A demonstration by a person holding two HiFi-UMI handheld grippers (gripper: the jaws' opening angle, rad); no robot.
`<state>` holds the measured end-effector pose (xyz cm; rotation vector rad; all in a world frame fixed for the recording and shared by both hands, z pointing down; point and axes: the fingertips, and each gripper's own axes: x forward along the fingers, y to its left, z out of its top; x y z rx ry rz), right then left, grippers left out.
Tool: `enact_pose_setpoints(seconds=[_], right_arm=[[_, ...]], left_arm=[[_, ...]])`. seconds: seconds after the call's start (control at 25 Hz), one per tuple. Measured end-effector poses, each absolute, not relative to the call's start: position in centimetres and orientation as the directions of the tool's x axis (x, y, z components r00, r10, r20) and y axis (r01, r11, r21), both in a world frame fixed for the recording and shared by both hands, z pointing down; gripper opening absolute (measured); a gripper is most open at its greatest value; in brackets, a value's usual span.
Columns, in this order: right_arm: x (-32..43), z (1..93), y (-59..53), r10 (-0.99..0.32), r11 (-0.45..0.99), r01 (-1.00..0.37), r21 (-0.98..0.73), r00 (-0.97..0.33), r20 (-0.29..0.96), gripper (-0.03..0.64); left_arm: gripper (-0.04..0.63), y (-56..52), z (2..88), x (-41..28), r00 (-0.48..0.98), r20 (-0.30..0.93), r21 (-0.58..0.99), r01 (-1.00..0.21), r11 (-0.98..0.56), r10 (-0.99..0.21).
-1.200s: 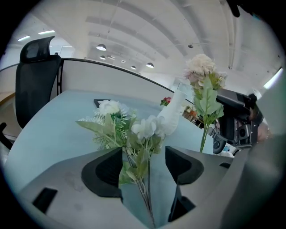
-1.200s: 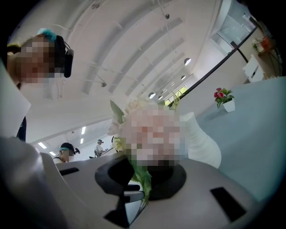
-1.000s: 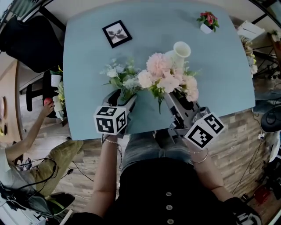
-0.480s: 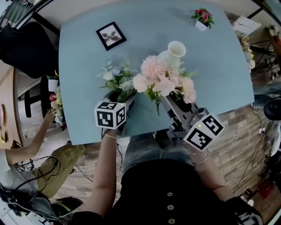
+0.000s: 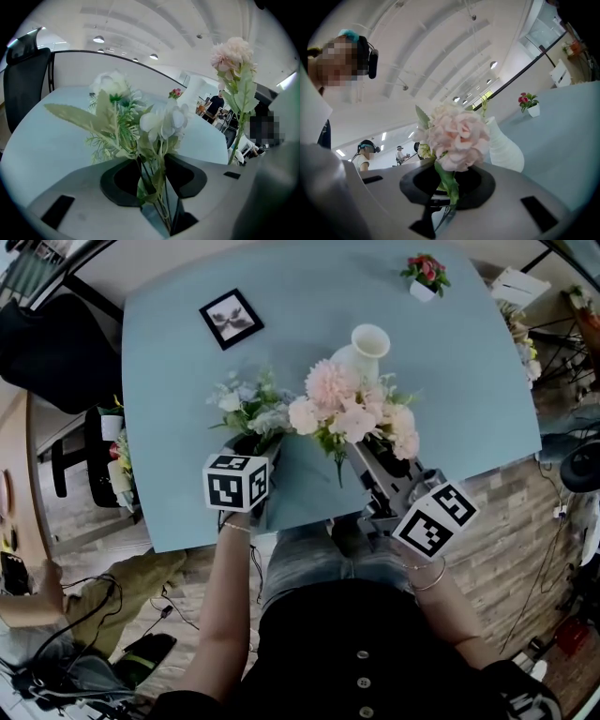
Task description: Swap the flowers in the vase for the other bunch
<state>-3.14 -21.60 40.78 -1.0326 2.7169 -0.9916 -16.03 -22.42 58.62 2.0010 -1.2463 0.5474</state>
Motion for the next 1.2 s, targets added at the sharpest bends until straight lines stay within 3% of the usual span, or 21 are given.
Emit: enact_pose_setpoints(seconds=[0.28, 1.2], right_arm=[[-3.2, 40.5, -21.1, -0.641, 0.561, -0.590, -0.581, -0.753, 0.145, 0.074], [0.4, 37.6, -22.0, -0.763, 0.509, -0.661, -0.551, -0.643, 0.067, 0.074]], left_arm=[[0.081, -22.4, 57.4, -16.6, 0.432, 0.638, 0.318, -0.902, -0.293, -0.638], [0.067, -26.9, 45.1, -17.9, 0.448, 0.413, 0.244, -0.893, -0.377, -0.793]])
